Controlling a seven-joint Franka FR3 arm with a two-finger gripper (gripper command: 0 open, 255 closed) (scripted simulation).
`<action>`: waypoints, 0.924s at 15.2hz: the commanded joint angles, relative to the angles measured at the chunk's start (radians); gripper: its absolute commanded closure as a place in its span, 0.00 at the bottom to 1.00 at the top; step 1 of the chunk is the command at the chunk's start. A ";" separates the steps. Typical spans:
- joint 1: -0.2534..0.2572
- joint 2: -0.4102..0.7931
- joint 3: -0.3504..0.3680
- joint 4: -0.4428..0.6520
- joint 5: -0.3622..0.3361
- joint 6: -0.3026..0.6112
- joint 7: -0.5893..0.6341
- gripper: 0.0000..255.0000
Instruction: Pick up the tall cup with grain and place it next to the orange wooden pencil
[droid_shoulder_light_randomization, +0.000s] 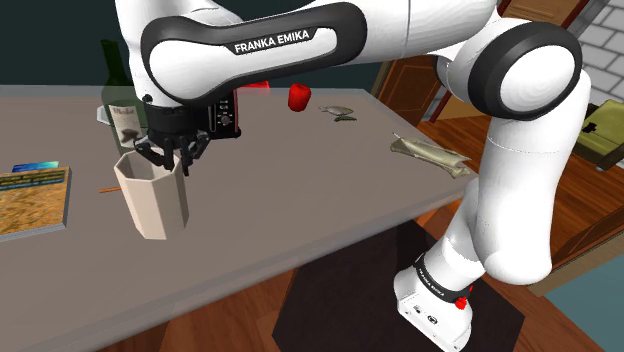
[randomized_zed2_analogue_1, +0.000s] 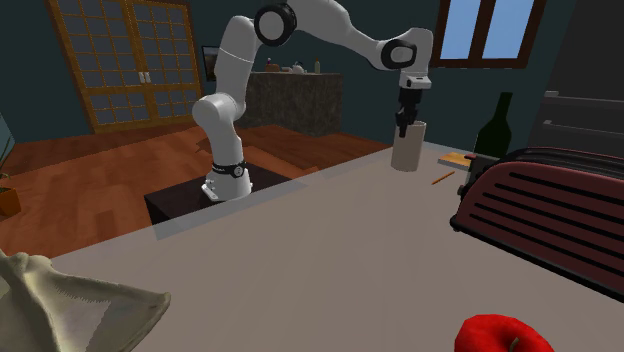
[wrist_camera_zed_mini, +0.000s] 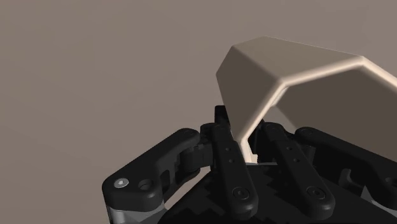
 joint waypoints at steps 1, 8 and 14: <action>0.000 0.000 0.000 0.000 0.000 0.000 0.000 1.00; 0.000 -0.008 0.001 0.023 0.002 -0.030 -0.002 0.00; 0.001 -0.023 0.004 0.095 0.007 -0.116 -0.005 0.00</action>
